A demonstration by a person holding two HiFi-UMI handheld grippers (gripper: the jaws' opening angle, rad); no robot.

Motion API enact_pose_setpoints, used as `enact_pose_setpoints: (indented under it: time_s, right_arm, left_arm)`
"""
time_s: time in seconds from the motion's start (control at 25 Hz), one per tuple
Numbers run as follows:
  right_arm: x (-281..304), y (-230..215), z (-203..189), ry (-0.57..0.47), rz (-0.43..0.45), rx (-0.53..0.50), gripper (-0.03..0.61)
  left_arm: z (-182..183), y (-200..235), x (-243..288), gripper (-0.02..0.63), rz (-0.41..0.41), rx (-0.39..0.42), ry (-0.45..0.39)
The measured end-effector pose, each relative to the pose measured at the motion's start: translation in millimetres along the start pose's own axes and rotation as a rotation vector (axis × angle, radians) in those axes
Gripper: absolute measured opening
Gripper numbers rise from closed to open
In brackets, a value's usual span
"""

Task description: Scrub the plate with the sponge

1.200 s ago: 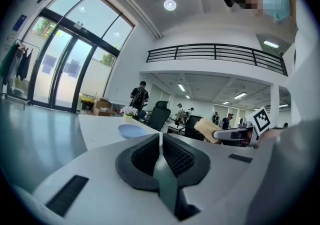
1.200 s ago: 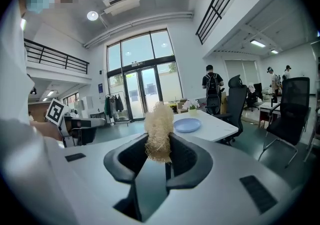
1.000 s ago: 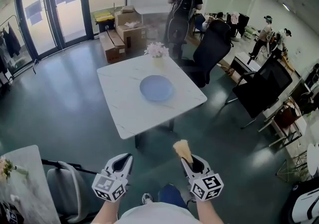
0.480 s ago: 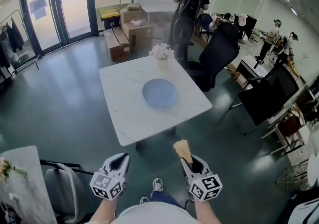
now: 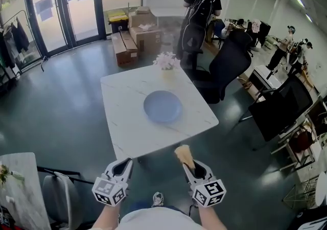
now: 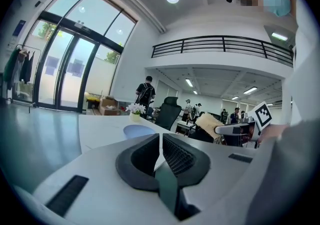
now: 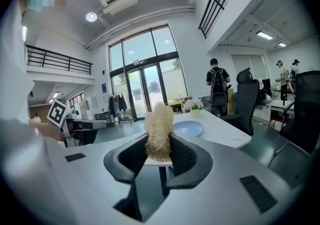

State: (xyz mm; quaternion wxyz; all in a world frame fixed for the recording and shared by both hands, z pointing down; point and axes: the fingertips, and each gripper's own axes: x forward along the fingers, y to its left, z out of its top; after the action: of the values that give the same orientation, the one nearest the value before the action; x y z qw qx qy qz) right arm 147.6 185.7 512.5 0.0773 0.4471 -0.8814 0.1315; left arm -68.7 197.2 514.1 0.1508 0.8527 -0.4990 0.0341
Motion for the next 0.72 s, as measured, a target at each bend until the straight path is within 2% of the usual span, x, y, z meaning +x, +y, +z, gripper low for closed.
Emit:
enact_pose_setpoints:
  time_s: [0.32,0.72]
  right_arm:
    - [26,-21,2,0.019,0.018,0.005,0.125]
    - [81,-48,21,0.025,-0.034,0.031,0.126]
  left_arm:
    - [4,9,33,0.046,0.004,-0.024,0.024]
    - [27,54,93,0.046,-0.045,-0.008,0.050]
